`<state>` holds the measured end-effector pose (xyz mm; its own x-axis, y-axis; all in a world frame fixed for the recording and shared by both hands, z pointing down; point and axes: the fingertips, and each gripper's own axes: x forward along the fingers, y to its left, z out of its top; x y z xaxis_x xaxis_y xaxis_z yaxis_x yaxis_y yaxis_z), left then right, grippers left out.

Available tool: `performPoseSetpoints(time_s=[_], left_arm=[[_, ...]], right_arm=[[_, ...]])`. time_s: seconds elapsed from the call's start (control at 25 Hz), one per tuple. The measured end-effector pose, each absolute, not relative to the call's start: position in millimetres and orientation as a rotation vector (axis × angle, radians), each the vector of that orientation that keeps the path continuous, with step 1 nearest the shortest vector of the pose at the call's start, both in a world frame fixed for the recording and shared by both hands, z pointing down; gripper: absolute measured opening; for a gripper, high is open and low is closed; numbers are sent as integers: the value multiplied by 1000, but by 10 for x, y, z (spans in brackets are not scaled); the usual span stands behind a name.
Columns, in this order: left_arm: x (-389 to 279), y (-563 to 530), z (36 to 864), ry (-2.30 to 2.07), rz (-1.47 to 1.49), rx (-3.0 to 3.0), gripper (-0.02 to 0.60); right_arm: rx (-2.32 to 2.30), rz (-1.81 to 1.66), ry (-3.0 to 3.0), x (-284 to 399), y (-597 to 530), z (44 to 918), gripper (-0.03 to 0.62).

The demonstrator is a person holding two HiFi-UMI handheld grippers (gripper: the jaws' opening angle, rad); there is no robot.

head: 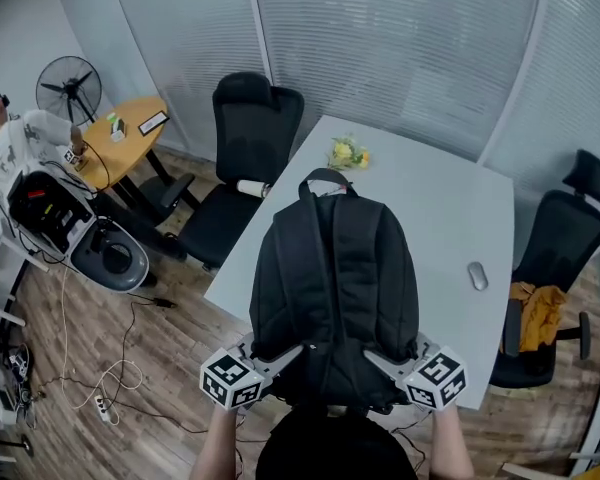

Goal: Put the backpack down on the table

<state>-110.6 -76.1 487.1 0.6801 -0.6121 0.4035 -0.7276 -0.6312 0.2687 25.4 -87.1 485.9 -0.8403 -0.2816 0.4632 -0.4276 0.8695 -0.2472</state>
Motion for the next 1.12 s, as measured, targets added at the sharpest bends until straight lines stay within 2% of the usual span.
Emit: performPoseSetpoints(time_s=[0.72, 1.12], left_arm=[[-1615, -1362, 5118, -828, 445, 2554, 132], [-1566, -1549, 5403, -764, 485, 2490, 130]], right_arm=[[727, 572, -2547, -246, -1248, 5114, 175], [741, 674, -2514, -198, -1391, 5405, 175]])
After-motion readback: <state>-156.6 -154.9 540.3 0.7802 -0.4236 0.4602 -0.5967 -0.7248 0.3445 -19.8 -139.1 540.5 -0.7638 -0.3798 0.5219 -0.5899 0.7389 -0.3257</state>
